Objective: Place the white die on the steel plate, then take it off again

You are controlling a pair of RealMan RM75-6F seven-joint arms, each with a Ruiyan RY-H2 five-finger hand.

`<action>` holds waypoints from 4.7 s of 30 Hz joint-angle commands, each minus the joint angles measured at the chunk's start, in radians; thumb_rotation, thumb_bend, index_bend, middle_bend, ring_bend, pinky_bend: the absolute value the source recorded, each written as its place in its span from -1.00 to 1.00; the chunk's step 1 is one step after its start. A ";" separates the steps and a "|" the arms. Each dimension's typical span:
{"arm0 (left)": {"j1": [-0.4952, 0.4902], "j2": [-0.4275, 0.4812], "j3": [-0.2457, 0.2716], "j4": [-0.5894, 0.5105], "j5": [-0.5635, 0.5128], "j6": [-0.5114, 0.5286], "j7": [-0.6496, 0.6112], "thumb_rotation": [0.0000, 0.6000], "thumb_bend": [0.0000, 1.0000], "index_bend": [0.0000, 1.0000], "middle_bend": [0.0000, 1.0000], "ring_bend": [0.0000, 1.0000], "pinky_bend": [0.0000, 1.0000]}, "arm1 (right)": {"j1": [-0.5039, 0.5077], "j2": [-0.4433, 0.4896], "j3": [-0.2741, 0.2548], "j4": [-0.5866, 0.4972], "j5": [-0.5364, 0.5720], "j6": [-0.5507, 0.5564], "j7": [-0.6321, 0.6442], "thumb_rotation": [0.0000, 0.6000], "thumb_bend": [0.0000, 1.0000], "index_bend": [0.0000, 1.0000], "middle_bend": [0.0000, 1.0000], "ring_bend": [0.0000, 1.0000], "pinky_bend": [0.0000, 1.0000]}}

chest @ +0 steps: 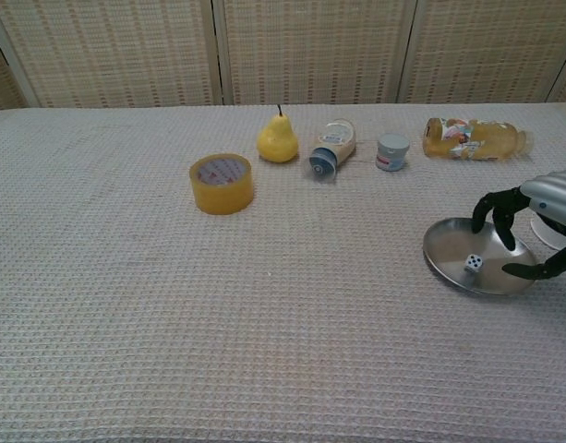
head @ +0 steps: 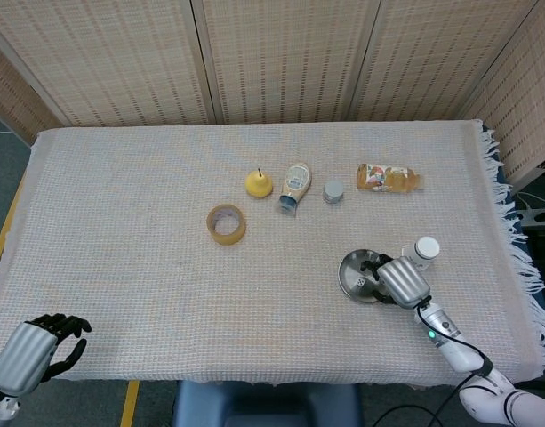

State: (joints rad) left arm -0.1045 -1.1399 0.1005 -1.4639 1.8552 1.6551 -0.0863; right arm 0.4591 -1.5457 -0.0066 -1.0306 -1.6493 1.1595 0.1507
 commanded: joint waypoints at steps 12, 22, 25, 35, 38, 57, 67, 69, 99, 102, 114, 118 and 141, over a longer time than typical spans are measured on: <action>0.000 0.003 0.002 -0.004 0.002 0.001 -0.001 1.00 -0.14 -0.06 0.12 0.07 0.31 | -0.004 0.041 0.036 0.041 -0.024 0.153 -0.152 1.00 -0.75 -0.61 -0.53 -0.91 -0.28; 0.000 0.002 0.003 -0.005 0.005 -0.001 0.003 1.00 -0.14 -0.06 0.11 0.07 0.31 | -0.026 0.056 0.055 0.115 0.068 0.100 -0.065 1.00 -0.55 -0.54 -0.54 -0.91 -0.29; -0.001 0.002 0.004 -0.007 0.004 -0.005 0.006 1.00 -0.14 -0.06 0.11 0.07 0.31 | -0.024 0.053 0.064 0.130 0.106 0.053 -0.021 1.00 -0.55 -0.56 -0.54 -0.91 -0.29; -0.003 0.001 0.005 -0.009 0.002 -0.015 0.013 1.00 -0.14 -0.06 0.11 0.07 0.31 | -0.019 0.047 0.074 0.152 0.171 -0.042 0.023 1.00 -0.55 -0.63 -0.54 -0.91 -0.29; -0.003 0.001 0.006 -0.010 0.003 -0.014 0.015 1.00 -0.14 -0.06 0.12 0.07 0.31 | -0.019 0.039 0.072 0.166 0.178 -0.059 0.036 1.00 -0.55 -0.63 -0.53 -0.91 -0.28; -0.004 -0.001 0.004 -0.007 0.000 -0.016 0.010 1.00 -0.14 -0.06 0.12 0.07 0.31 | -0.037 -0.097 0.079 0.390 0.164 0.043 0.057 1.00 -0.51 0.12 0.05 -0.13 0.54; -0.005 -0.001 0.006 -0.008 0.000 -0.019 0.012 1.00 -0.14 -0.06 0.12 0.07 0.31 | -0.038 -0.109 0.071 0.383 0.118 0.155 0.095 1.00 -0.48 0.25 0.15 0.00 0.60; -0.005 -0.001 0.007 -0.010 -0.001 -0.022 0.016 1.00 -0.14 -0.06 0.12 0.07 0.31 | -0.036 -0.086 0.064 0.310 0.098 0.183 0.096 1.00 -0.48 0.24 0.15 0.00 0.60; -0.004 0.003 0.010 -0.017 0.004 -0.023 0.024 1.00 -0.14 -0.06 0.12 0.07 0.31 | -0.001 0.082 0.021 -0.183 0.136 -0.028 -0.082 1.00 -0.48 0.24 0.15 0.00 0.60; -0.005 0.003 0.010 -0.017 0.004 -0.023 0.023 1.00 -0.14 -0.06 0.12 0.07 0.31 | 0.007 0.049 0.022 -0.127 0.125 -0.029 -0.085 1.00 -0.48 0.25 0.15 0.00 0.60; -0.005 0.003 0.012 -0.016 0.007 -0.025 0.024 1.00 -0.14 -0.06 0.12 0.07 0.31 | 0.020 -0.090 0.024 0.138 0.065 0.055 -0.076 1.00 -0.48 0.24 0.15 0.00 0.60; -0.005 0.004 0.012 -0.018 0.006 -0.026 0.025 1.00 -0.14 -0.06 0.12 0.07 0.31 | 0.016 -0.090 0.002 0.124 0.064 0.026 0.024 1.00 -0.47 0.24 0.15 0.00 0.60; -0.007 0.004 0.015 -0.019 0.009 -0.031 0.029 1.00 -0.14 -0.06 0.12 0.07 0.31 | 0.016 -0.092 0.009 0.216 0.057 0.053 0.053 1.00 -0.46 0.24 0.15 0.00 0.60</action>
State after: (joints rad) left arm -0.1114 -1.1361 0.1153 -1.4827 1.8638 1.6242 -0.0577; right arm 0.4800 -1.6054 -0.0106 -0.8725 -1.5884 1.1773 0.2509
